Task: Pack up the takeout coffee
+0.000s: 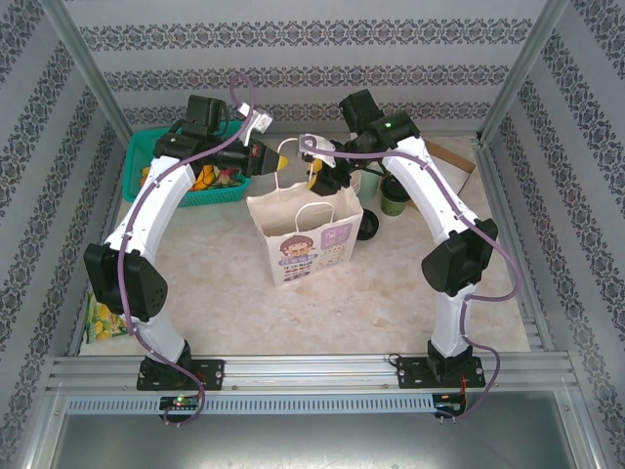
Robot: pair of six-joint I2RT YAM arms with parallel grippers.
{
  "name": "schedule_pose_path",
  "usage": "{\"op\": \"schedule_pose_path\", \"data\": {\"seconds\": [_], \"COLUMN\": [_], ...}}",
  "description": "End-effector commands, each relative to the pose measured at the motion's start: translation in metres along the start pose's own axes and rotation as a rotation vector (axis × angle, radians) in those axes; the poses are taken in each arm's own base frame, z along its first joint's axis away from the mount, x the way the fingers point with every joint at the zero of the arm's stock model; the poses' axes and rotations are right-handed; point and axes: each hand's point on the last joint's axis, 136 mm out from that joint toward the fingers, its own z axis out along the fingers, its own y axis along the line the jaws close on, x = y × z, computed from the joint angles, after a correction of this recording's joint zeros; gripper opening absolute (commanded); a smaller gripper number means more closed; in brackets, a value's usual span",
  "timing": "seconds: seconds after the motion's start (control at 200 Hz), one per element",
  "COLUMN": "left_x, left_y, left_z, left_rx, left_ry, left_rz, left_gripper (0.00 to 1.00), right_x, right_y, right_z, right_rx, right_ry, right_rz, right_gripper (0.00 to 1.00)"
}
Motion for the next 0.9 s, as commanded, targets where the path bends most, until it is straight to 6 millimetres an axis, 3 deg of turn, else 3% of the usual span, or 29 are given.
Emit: {"op": "schedule_pose_path", "data": {"seconds": [0.0,0.11,0.32,0.455,0.475,0.58,0.659,0.769,0.894], "left_x": [-0.016,-0.017,-0.022,-0.030,-0.031,-0.032,-0.026,-0.010,0.008], "left_y": [-0.021,-0.024,-0.026,-0.009,-0.005,0.020,0.045,0.074,0.093], "left_z": [-0.008,-0.011,-0.022,-0.044,-0.047,-0.069,-0.090,-0.128,-0.162], "left_rx": [0.029,0.030,-0.023,-0.206,-0.239,-0.434,-0.628,-0.913,-1.133], "left_ry": [-0.035,-0.043,-0.057,-0.107,-0.116,-0.178,-0.205,-0.238,-0.269], "left_rz": [0.060,0.068,0.060,0.008,-0.007,-0.104,-0.186,-0.274,-0.342], "left_gripper": [0.05,0.06,0.11,0.20,0.24,0.70,0.86,1.00,1.00], "right_x": [-0.002,0.001,-0.014,-0.023,-0.023,-0.021,-0.021,-0.020,-0.022], "right_y": [0.015,0.018,0.013,0.014,0.013,0.008,0.007,0.006,0.001], "right_z": [0.010,0.008,0.001,-0.009,-0.009,-0.013,-0.013,-0.014,-0.032], "right_rx": [-0.080,-0.072,0.015,0.062,0.084,0.190,0.264,0.385,0.550], "right_ry": [-0.026,-0.014,-0.076,-0.076,-0.069,-0.012,0.013,0.014,-0.026], "right_rz": [0.021,0.021,0.028,0.142,0.163,0.273,0.383,0.574,0.778], "right_gripper": [0.38,0.21,0.00,0.00,0.00,0.00,0.00,0.00,0.00]}}
